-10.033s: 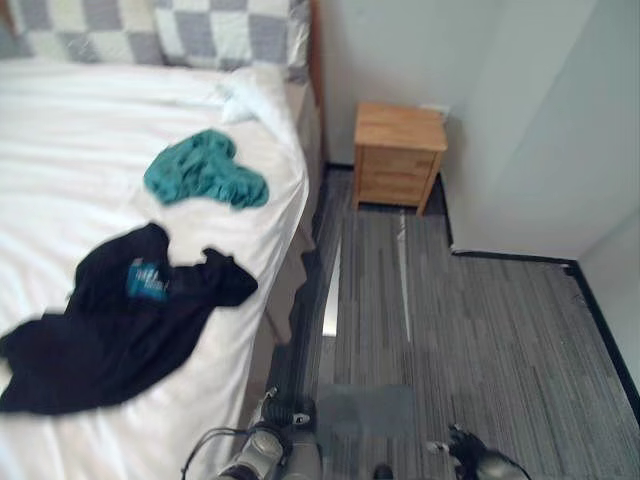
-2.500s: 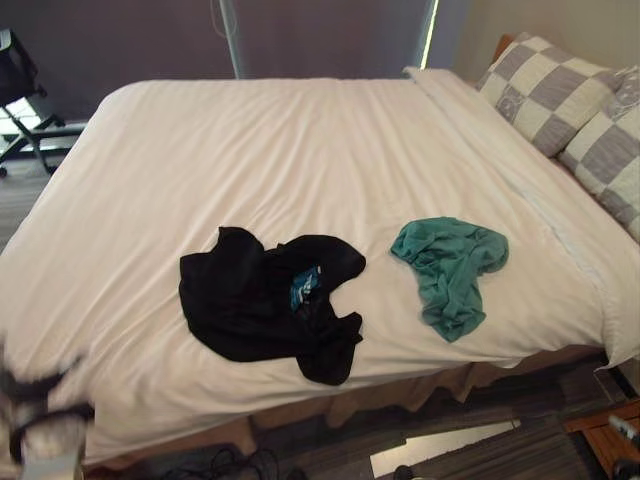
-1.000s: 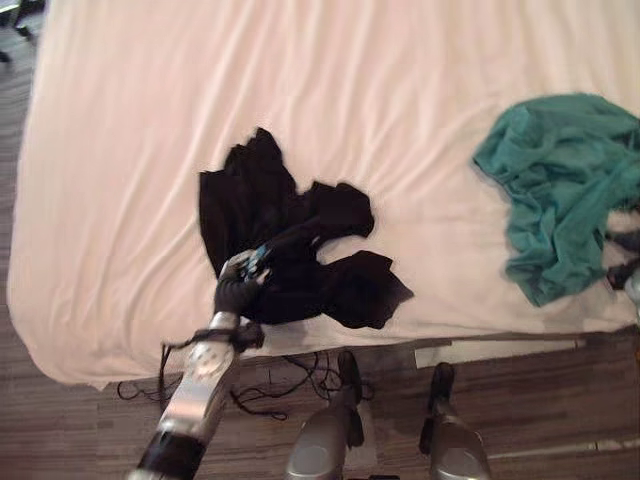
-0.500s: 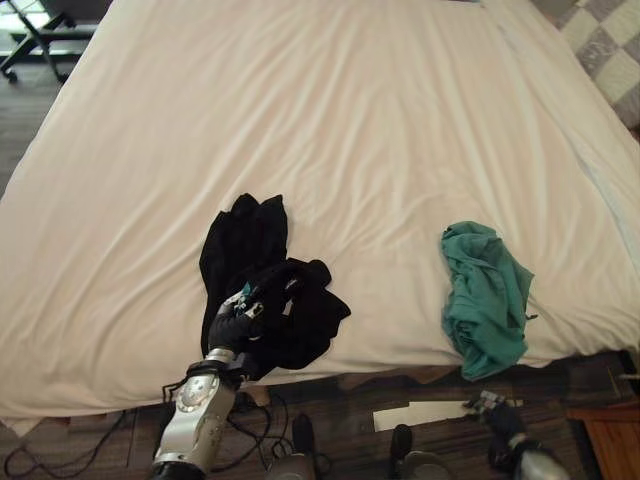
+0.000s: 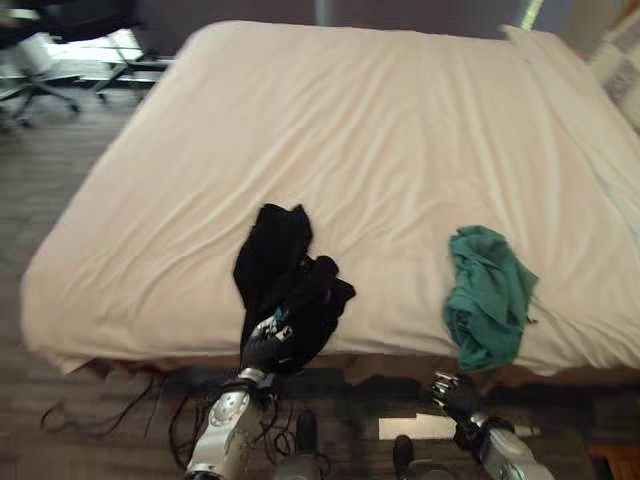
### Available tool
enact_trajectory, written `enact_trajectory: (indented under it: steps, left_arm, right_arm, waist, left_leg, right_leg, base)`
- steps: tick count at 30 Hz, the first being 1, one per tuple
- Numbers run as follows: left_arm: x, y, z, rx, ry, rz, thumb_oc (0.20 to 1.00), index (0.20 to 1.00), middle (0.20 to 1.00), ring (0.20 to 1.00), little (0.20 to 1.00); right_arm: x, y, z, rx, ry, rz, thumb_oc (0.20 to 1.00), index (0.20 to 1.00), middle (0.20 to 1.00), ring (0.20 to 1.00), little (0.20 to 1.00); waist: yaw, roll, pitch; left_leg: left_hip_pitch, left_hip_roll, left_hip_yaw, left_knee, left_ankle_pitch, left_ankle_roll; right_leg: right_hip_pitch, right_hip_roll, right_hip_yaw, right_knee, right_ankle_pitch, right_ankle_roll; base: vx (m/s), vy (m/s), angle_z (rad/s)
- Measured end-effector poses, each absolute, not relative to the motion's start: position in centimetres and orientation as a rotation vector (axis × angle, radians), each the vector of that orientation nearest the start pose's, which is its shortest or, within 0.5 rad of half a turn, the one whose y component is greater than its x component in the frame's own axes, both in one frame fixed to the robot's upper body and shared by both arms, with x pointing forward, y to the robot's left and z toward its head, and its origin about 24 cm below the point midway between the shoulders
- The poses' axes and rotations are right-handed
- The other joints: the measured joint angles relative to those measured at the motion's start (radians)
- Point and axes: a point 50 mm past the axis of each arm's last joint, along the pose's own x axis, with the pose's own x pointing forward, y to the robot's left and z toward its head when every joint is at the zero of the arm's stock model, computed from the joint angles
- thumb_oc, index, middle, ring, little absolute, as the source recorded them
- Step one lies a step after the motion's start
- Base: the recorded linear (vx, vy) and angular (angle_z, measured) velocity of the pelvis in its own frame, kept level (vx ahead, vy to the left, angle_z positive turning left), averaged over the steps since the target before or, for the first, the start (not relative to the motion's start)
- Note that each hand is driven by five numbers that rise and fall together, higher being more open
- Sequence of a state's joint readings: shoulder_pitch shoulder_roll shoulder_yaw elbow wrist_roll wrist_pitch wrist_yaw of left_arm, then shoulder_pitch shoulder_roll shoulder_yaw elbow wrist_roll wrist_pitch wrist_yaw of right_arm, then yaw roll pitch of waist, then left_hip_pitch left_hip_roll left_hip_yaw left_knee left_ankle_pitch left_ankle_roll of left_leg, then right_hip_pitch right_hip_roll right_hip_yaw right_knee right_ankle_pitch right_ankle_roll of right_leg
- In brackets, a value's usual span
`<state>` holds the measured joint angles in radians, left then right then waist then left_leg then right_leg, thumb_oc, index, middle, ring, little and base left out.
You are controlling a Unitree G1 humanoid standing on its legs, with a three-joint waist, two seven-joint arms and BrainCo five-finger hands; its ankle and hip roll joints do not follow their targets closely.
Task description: Tidy up the quilt and then pick up the clothes from the bed and put them into the laundry hamper.
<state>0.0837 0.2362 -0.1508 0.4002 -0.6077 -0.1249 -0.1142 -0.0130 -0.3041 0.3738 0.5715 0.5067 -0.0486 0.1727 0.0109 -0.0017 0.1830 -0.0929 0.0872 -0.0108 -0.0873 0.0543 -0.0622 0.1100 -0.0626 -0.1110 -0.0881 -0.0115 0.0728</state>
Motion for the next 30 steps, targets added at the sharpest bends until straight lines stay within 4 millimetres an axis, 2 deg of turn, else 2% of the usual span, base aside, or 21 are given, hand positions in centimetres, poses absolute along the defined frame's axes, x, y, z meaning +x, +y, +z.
enact_trajectory:
  steps: [2, 3, 5, 6, 7, 8, 9, 11, 14, 15, 16, 18, 20, 21, 22, 23, 24, 26, 30]
  left_arm:
    - [20.2, 18.9, -6.0, -0.348, 0.395, 0.008, 0.200, 0.200, 0.200, 0.200, 0.200]
    - [19.4, 19.5, -7.0, -0.335, 0.446, 0.056, 0.200, 0.200, 0.200, 0.200, 0.200]
    - [18.1, 20.3, -8.0, -0.333, 0.496, 0.112, 0.200, 0.200, 0.200, 0.200, 0.200]
    - [16.1, 21.1, -8.9, -0.306, 0.549, 0.154, 0.200, 0.200, 0.200, 0.200, 0.200]
    - [15.2, 21.5, -9.2, -0.294, 0.573, 0.176, 0.200, 0.200, 0.200, 0.200, 0.200]
    - [14.4, 21.7, -9.5, -0.292, 0.592, 0.193, 0.200, 0.200, 0.200, 0.200, 0.200]
    - [13.7, 21.9, -9.8, -0.288, 0.621, 0.206, 0.200, 0.200, 0.200, 0.200, 0.200]
    - [13.6, 22.1, -9.9, -0.263, 0.633, 0.201, 0.200, 0.200, 0.200, 0.200, 0.200]
    - [13.7, 23.2, -9.6, -0.236, 0.632, 0.226, 0.200, 0.200, 0.200, 0.200, 0.200]
    - [14.5, 23.6, -9.2, -0.221, 0.609, 0.226, 0.200, 0.200, 0.200, 0.200, 0.200]
    - [14.6, 24.0, -9.0, -0.210, 0.603, 0.235, 0.200, 0.200, 0.200, 0.200, 0.200]
    - [15.7, 24.4, -8.4, -0.180, 0.570, 0.222, 0.200, 0.200, 0.200, 0.200, 0.200]
    - [16.3, 24.5, -7.9, -0.163, 0.551, 0.209, 0.200, 0.200, 0.200, 0.200, 0.200]
    - [16.4, 24.5, -7.7, -0.158, 0.535, 0.203, 0.200, 0.200, 0.200, 0.200, 0.200]
    - [16.5, 24.5, -7.5, -0.153, 0.526, 0.199, 0.200, 0.200, 0.200, 0.200, 0.200]
    - [17.0, 24.3, -7.2, -0.137, 0.513, 0.181, 0.200, 0.200, 0.200, 0.200, 0.200]
    - [17.2, 24.0, -7.0, -0.132, 0.498, 0.165, 0.200, 0.200, 0.200, 0.200, 0.200]
    - [17.4, 23.9, -6.6, -0.133, 0.474, 0.152, 0.200, 0.200, 0.200, 0.200, 0.200]
    - [18.0, 23.7, -6.2, -0.130, 0.452, 0.142, 0.200, 0.200, 0.200, 0.200, 0.200]
  right_arm:
    - [22.7, -15.7, -6.7, 0.098, 0.525, 0.299, 0.200, 0.200, 0.200, 0.200, 0.200]
    - [24.7, -15.6, -5.2, 0.073, 0.463, 0.297, 0.200, 0.200, 0.200, 0.200, 0.200]
    - [25.6, -16.0, -4.5, 0.071, 0.428, 0.263, 0.200, 0.200, 0.200, 0.200, 0.200]
    - [25.7, -16.2, -4.3, 0.088, 0.409, 0.230, 0.200, 0.200, 0.200, 0.200, 0.200]
    - [25.5, -16.5, -4.4, 0.091, 0.409, 0.212, 0.200, 0.200, 0.200, 0.200, 0.200]
    - [25.1, -17.0, -4.7, 0.103, 0.415, 0.181, 0.363, 0.363, 0.363, 0.363, 0.363]
    - [24.1, -17.8, -5.5, 0.112, 0.446, 0.127, 1.000, 1.000, 1.000, 1.000, 1.000]
    - [22.2, -19.9, -6.5, 0.117, 0.468, 0.001, 1.000, 1.000, 1.000, 1.000, 1.000]
    - [20.2, -21.3, -7.6, 0.123, 0.507, -0.110, 1.000, 1.000, 1.000, 1.000, 1.000]
    - [19.1, -22.2, -8.0, 0.121, 0.531, -0.170, 1.000, 1.000, 1.000, 1.000, 1.000]
    - [19.0, -22.8, -7.9, 0.116, 0.523, -0.211, 1.000, 1.000, 1.000, 1.000, 1.000]
    - [17.4, -24.9, -7.9, 0.099, 0.533, -0.324, 1.000, 1.000, 1.000, 1.000, 1.000]
    - [15.8, -26.9, -6.6, 0.011, 0.504, -0.387, 1.000, 1.000, 1.000, 1.000, 1.000]
    - [15.5, -27.4, -5.6, -0.028, 0.463, -0.392, 1.000, 1.000, 1.000, 1.000, 1.000]
    - [15.6, -27.7, -4.6, -0.066, 0.417, -0.391, 1.000, 1.000, 1.000, 1.000, 1.000]
    - [15.7, -28.4, -3.1, -0.124, 0.360, -0.391, 1.000, 1.000, 1.000, 1.000, 1.000]
    - [15.8, -28.7, -1.4, -0.158, 0.283, -0.397, 1.000, 1.000, 1.000, 1.000, 1.000]
    - [16.3, -28.6, 0.2, -0.184, 0.198, -0.387, 1.000, 1.000, 1.000, 1.000, 1.000]
    - [17.0, -27.9, 0.7, -0.226, 0.176, -0.334, 1.000, 1.000, 1.000, 1.000, 1.000]
  waist:
    - [0.033, 0.020, 0.002]
    - [0.060, 0.029, 0.003]
    - [0.088, 0.038, 0.003]
    - [0.090, 0.047, -0.001]
    - [0.089, 0.048, -0.002]
    - [0.089, 0.050, -0.003]
    - [0.085, 0.044, -0.004]
    - [0.064, 0.034, -0.002]
    - [0.026, 0.010, -0.002]
    - [-0.001, -0.007, 0.000]
    - [-0.001, -0.012, -0.001]
    - [-0.035, -0.026, 0.003]
    - [-0.066, -0.041, 0.002]
    - [-0.066, -0.039, 0.001]
    - [-0.083, -0.042, 0.001]
    - [-0.124, -0.051, 0.002]
    - [-0.135, -0.050, 0.002]
    - [-0.151, -0.056, 0.000]
    - [-0.165, -0.069, 0.003]
  left_leg:
    - [-0.030, 0.007, -0.022, 0.000, -0.003, -0.002]
    - [-0.043, 0.006, -0.027, 0.008, -0.032, -0.023]
    - [-0.033, -0.012, -0.022, 0.045, -0.027, -0.006]
    - [-0.006, -0.022, -0.025, 0.036, 0.006, 0.008]
    - [0.003, -0.027, -0.029, 0.029, 0.040, 0.025]
    - [0.008, -0.030, -0.030, 0.025, 0.081, 0.048]
    - [0.011, -0.038, -0.031, 0.020, 0.109, 0.066]
    - [0.016, -0.047, -0.031, 0.008, 0.120, 0.066]
    - [0.040, -0.059, -0.021, 0.007, 0.118, 0.065]
    - [0.049, -0.052, 0.003, 0.006, 0.109, 0.062]
    - [0.053, -0.052, 0.005, 0.006, 0.108, 0.062]
    - [0.069, -0.044, 0.036, 0.005, 0.089, 0.050]
    - [0.084, -0.035, 0.070, 0.003, 0.074, 0.040]
    - [0.081, -0.032, 0.085, 0.000, 0.074, 0.040]
    - [0.081, -0.030, 0.090, 0.000, 0.073, 0.040]
    - [0.083, -0.026, 0.105, 0.003, 0.073, 0.042]
    - [0.082, -0.027, 0.116, 0.000, 0.072, 0.042]
    - [0.082, -0.026, 0.138, 0.000, 0.071, 0.042]
    - [0.081, -0.025, 0.153, 0.000, 0.067, 0.043]
  right_leg:
    - [-0.002, 0.016, -0.041, 0.000, 0.003, -0.009]
    - [0.003, 0.013, -0.084, 0.000, -0.003, -0.022]
    - [0.023, -0.004, -0.116, -0.001, -0.012, -0.026]
    - [0.055, 0.000, -0.130, 0.005, -0.024, -0.017]
    - [0.070, -0.001, -0.130, 0.005, -0.033, -0.012]
    - [0.079, -0.003, -0.130, 0.004, -0.038, -0.009]
    - [0.085, -0.009, -0.129, 0.005, -0.046, -0.003]
    - [0.085, -0.025, -0.112, 0.005, -0.051, 0.004]
    - [0.105, -0.038, -0.096, 0.004, -0.053, 0.008]
    - [0.104, -0.042, -0.077, -0.001, -0.059, 0.017]
    - [0.101, -0.043, -0.066, -0.001, -0.061, 0.020]
    - [0.099, -0.044, -0.032, -0.001, -0.060, 0.021]
    - [0.093, -0.046, 0.009, -0.001, -0.060, 0.022]
    - [0.083, -0.045, 0.018, -0.001, -0.059, 0.024]
    - [0.077, -0.044, 0.033, -0.001, -0.056, 0.026]
    - [0.064, -0.045, 0.051, -0.001, -0.045, 0.022]
    - [0.059, -0.045, 0.066, 0.000, -0.039, 0.025]
    - [0.050, -0.045, 0.085, 0.000, -0.035, 0.029]
    - [0.034, -0.046, 0.110, 0.004, -0.031, 0.027]
  base:
    - [-0.08, -0.120, 1.06]
    - [-0.01, -0.095, 1.04]
    - [-0.01, -0.084, 0.73]
    - [0.00, -0.042, 0.53]
    - [0.00, -0.050, 0.45]
    - [0.00, -0.028, 0.27]
    - [0.00, -0.028, 0.21]
    - [0.03, -0.009, 0.08]
    - [0.05, 0.016, -0.16]
    - [0.08, 0.042, -0.27]
    - [0.06, 0.041, -0.46]
    - [0.05, 0.039, -0.45]
    - [0.04, 0.052, -0.52]
    - [0.02, 0.061, -0.51]
    - [0.03, 0.064, -0.50]
    - [0.03, 0.082, -0.48]
    - [0.01, 0.041, -0.40]
    - [0.00, 0.044, -0.35]
    - [0.00, 0.045, -0.18]
